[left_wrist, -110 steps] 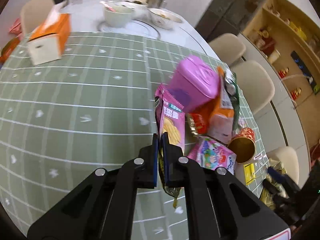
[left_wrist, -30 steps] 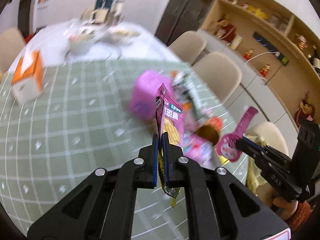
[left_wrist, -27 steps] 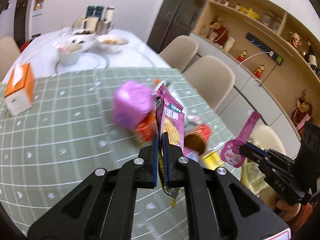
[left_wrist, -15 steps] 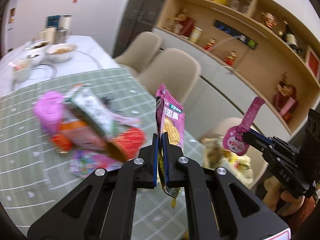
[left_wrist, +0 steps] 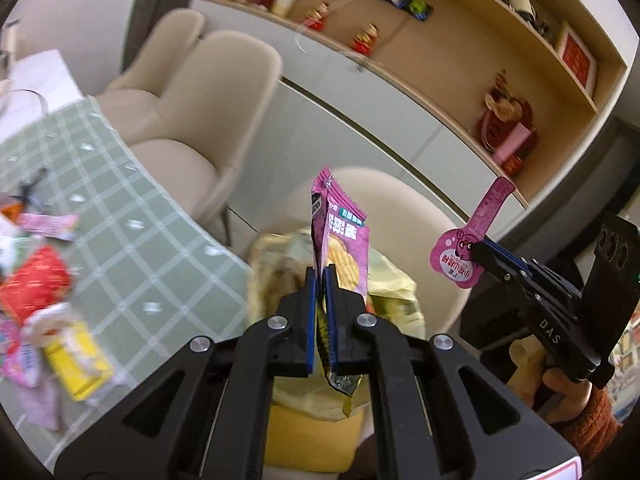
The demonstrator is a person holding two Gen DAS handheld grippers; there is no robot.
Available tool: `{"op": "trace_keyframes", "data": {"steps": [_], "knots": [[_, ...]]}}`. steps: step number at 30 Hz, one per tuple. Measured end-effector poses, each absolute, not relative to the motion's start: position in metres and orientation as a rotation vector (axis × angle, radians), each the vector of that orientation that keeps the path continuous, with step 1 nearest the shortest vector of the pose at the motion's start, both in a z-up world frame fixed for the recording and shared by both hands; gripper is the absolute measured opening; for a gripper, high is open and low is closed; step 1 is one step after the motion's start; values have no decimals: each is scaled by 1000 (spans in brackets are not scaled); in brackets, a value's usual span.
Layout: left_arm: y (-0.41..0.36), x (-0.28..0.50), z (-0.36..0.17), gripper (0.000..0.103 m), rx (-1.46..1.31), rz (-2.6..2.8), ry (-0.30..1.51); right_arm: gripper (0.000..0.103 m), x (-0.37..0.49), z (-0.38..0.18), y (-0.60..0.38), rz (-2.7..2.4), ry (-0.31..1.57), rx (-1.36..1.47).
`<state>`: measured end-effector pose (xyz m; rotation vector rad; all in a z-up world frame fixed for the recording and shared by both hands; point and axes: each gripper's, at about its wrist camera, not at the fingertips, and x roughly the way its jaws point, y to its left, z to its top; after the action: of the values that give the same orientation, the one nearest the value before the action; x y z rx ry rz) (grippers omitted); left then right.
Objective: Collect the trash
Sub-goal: 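Carry both items to the yellow trash bag and open the left tool over it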
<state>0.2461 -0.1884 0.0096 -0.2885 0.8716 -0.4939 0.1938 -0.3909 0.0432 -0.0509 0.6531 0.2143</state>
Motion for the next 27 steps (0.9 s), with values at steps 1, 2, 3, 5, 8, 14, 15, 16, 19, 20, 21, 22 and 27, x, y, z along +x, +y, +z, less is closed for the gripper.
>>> {"op": "trace_keyframes", "data": {"steps": [1,2,3,5,8,14,15,16,19,20,21,22,27], "knots": [[-199,250,6,4,-287,-512,878,8,194,41,-397,200,656,-49],[-207,254,2,4,-285,-527,882,8,195,39,-406,182,662,-45],[-217,256,-1,4,-282,-543,884,8,196,37,-413,171,666,-42],[-234,262,-7,4,-271,-563,889,9,196,33,-423,150,673,-35],[-256,274,-18,4,-238,-571,904,8,196,28,-435,130,688,-21],[-289,296,-59,17,-111,-499,1002,8,196,18,-450,127,709,-16],[-286,295,-62,21,-118,-493,1006,8,197,16,-452,133,710,-7],[-283,295,-61,25,-141,-493,1007,8,197,14,-452,141,711,3],[-270,292,-52,32,-183,-478,997,8,203,3,-448,186,731,30],[-264,291,-48,32,-188,-469,986,9,206,-2,-443,205,741,33],[-258,289,-43,32,-192,-457,975,8,210,-7,-436,229,751,35],[-250,287,-37,33,-195,-440,962,8,214,-10,-432,244,755,38],[-218,269,-17,33,-198,-380,922,9,245,-30,-388,352,821,38]]}}
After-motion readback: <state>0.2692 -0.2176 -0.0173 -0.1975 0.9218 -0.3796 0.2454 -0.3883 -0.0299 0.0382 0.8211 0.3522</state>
